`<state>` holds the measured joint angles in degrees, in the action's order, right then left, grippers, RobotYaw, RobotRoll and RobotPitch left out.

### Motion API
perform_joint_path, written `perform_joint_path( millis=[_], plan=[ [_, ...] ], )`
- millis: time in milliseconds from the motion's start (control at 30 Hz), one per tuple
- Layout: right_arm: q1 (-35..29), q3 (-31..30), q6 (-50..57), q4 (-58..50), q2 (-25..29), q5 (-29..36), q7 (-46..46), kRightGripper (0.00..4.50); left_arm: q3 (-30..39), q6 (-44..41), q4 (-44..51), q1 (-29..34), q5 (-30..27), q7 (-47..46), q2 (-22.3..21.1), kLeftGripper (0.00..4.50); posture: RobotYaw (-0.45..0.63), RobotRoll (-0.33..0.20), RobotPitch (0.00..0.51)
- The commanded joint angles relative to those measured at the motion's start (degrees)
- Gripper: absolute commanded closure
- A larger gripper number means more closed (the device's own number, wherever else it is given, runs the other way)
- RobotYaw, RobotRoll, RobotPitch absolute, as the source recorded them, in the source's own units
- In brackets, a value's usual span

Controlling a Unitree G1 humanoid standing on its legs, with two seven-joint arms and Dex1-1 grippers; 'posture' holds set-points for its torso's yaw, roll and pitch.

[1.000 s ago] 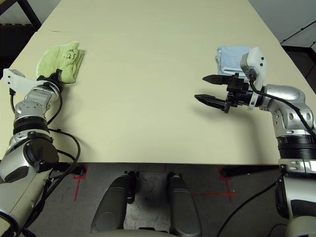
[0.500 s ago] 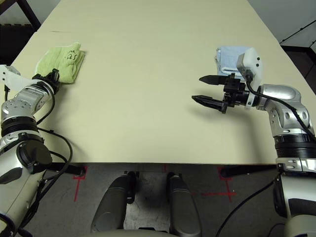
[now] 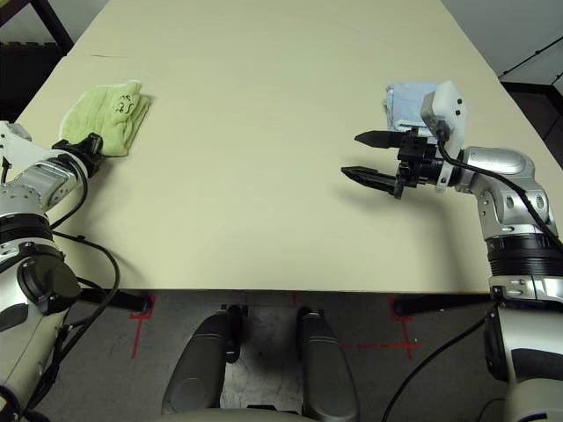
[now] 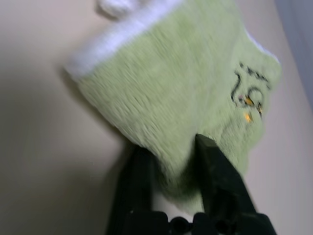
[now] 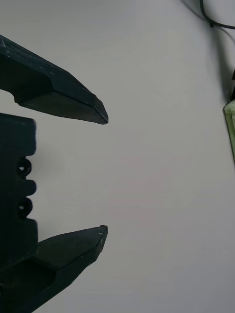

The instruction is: Fold the towel and set it aside.

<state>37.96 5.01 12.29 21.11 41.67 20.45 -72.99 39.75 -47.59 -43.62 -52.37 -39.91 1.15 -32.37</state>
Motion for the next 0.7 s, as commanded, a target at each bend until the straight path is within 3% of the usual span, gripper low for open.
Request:
perform_joint_path(
  millis=[33,133,167,267,367,433,533,600,700],
  plan=[
    [0.05,-0.64,-0.64,1.1,-0.07,-0.63,-0.09,0.0,-1.3,-14.28,6.97,3.77,-1.11,-3.47,-1.75,1.35,0.1,0.0,0.182],
    [0.18,-0.62,-0.83,1.26,-0.37,-0.69,0.01,0.0,-0.88,-22.25,12.59,5.75,-1.29,-4.97,-3.7,0.21,0.11,0.0,0.181],
    [0.2,-0.61,-0.9,1.31,-0.49,-0.73,0.04,0.0,-1.85,-25.24,14.4,6.8,-0.79,-4.55,-5.19,0.02,0.11,0.0,0.181],
    [0.49,-0.62,-1.14,1.71,-0.75,-0.89,0.06,0.0,-7.32,-33.85,21.16,10.6,-2.01,1.95,-10.88,0.02,0.12,0.0,0.183],
    [1.49,-0.27,-1.98,3.5,-0.8,-1.22,0.37,0.0,-19.2,-32.34,33.28,15.42,-4.74,18.04,-19.89,0.02,0.12,0.0,0.186],
    [2.44,0.75,-2.68,5.1,-1.57,-1.18,2.5,0.0,-25.24,-22.6,36.92,15.0,-1.49,26.13,-21.99,0.02,0.13,0.0,0.187],
    [4.81,5.03,-3.53,7.91,-5.35,-0.78,13.74,0.0,-32.49,-2.84,34.82,12.06,8.89,30.62,-19.58,0.02,0.13,0.0,0.19],
    [5.21,7.59,-5.33,8.86,-7.77,-2.32,23.66,0.0,-34.9,11.23,29.86,9.67,15.51,29.73,-15.37,0.02,0.12,0.0,0.19],
    [4.1,10.58,-6.86,8.89,-10.88,-3.24,35.05,0.0,-33.83,25.49,20.42,5.42,20.36,25.21,-7.35,0.02,0.1,0.0,0.191]
  ],
)
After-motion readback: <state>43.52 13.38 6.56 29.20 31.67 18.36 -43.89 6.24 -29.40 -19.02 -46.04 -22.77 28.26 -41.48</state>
